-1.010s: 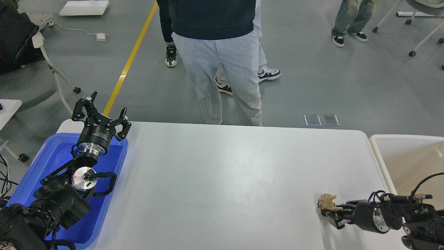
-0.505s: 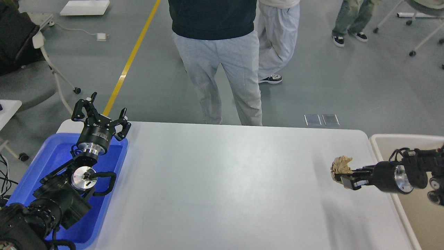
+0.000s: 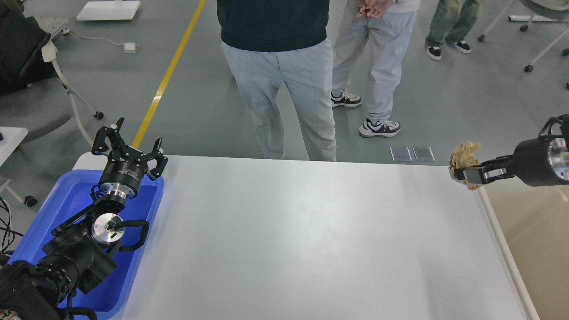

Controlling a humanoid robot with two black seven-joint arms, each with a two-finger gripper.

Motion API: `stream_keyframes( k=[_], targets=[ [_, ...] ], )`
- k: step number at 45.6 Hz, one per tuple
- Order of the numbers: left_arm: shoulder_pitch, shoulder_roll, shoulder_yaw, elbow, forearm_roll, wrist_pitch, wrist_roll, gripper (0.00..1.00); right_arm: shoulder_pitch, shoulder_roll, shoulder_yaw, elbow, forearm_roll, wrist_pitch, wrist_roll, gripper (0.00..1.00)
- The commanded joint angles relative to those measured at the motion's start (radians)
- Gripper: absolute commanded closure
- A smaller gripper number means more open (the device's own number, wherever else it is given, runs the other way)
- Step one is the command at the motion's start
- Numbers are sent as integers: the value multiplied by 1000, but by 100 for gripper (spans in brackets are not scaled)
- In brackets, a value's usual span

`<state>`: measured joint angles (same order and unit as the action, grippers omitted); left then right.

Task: Tidy desktop
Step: 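Lift the paper ball with the right gripper and carry it over the beige bin, then open the right gripper to drop the paper ball into the bin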

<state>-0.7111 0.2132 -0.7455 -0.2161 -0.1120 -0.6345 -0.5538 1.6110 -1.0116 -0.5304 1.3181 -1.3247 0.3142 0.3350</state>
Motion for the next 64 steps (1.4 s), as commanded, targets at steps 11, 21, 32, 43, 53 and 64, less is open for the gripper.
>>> stream_keyframes(
  k=[11, 21, 32, 43, 53, 64],
  targets=[
    [-1, 0, 0, 0, 0, -1, 0, 0, 29, -104, 39, 1, 38, 52, 1, 100],
    [-1, 0, 0, 0, 0, -1, 0, 0, -81, -170, 107, -86, 197, 20, 6, 100],
    [-1, 0, 0, 0, 0, -1, 0, 0, -298, -168, 208, -307, 570, -43, 12, 100],
    [-1, 0, -2, 0, 0, -1, 0, 0, -597, -111, 332, -516, 854, -56, 35, 100],
    [-1, 0, 0, 0, 0, -1, 0, 0, -839, -4, 467, -698, 1111, -56, 30, 100],
    [-1, 0, 0, 0, 0, -1, 0, 0, -1002, 206, 492, -970, 1312, -55, 24, 100]
  ],
)
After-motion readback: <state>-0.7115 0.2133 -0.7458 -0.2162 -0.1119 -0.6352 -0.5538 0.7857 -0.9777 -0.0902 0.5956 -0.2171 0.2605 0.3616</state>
